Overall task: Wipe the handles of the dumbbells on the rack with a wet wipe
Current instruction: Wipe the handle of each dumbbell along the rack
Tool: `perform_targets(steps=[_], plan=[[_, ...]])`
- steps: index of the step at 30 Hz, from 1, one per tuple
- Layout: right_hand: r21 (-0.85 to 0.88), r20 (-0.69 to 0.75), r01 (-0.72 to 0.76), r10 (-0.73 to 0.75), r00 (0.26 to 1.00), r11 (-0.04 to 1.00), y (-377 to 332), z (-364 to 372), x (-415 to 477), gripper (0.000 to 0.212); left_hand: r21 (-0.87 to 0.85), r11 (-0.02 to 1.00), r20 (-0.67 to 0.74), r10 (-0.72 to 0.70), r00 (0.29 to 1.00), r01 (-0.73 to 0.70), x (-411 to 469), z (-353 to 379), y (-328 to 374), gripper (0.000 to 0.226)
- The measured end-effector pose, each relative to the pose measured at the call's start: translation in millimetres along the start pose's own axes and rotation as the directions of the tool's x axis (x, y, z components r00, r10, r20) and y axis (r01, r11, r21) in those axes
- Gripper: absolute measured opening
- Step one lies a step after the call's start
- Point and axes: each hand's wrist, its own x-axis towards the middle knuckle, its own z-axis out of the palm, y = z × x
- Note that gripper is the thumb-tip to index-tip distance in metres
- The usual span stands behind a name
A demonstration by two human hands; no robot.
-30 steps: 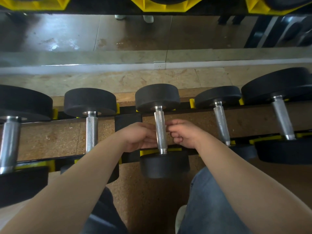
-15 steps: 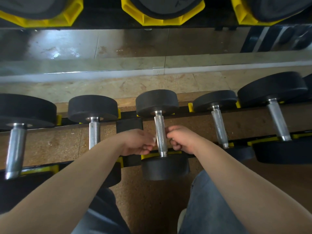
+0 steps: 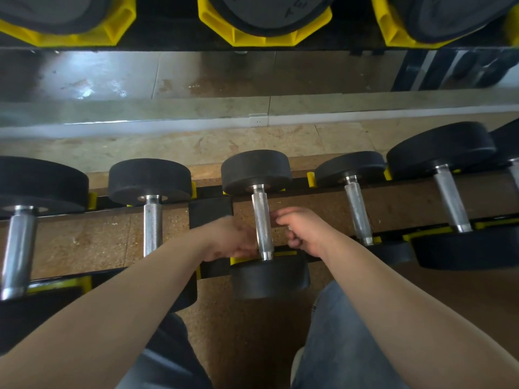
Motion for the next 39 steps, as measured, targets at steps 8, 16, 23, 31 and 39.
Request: perform_targets(steps=[8,16,23,31,39], plan=[[0.015,-0.043,0.016,-0.016,0.999,1.000,0,4,-2,0.026,-0.538,0.816,-0.209,0.113,0.971,-0.211,20,6,18,0.025],[0.054,-0.074,-0.003,0.007,0.997,0.999,-1,6,-4,0.031,0.185,0.983,0.097,-0.020,0.995,0.002,5,7,-8,0.022],[0.091,-0.064,0.043,-0.037,0.997,0.995,-5,8,-7,0.039,-0.585,0.768,-0.285,0.108,0.953,-0.262,10,-2,9,0.021],[0.055,-0.070,-0.046,0.050,0.996,0.997,-7,19,-7,0.027,-0.283,0.957,-0.283,-0.020,0.959,-0.063,-22,23,-13,0.018],[-0.054,-0.090,-0.070,0.065,0.994,0.996,-12,26,-4,0.022,-0.535,0.785,-0.531,-0.025,0.847,-0.312,5,3,19,0.016]])
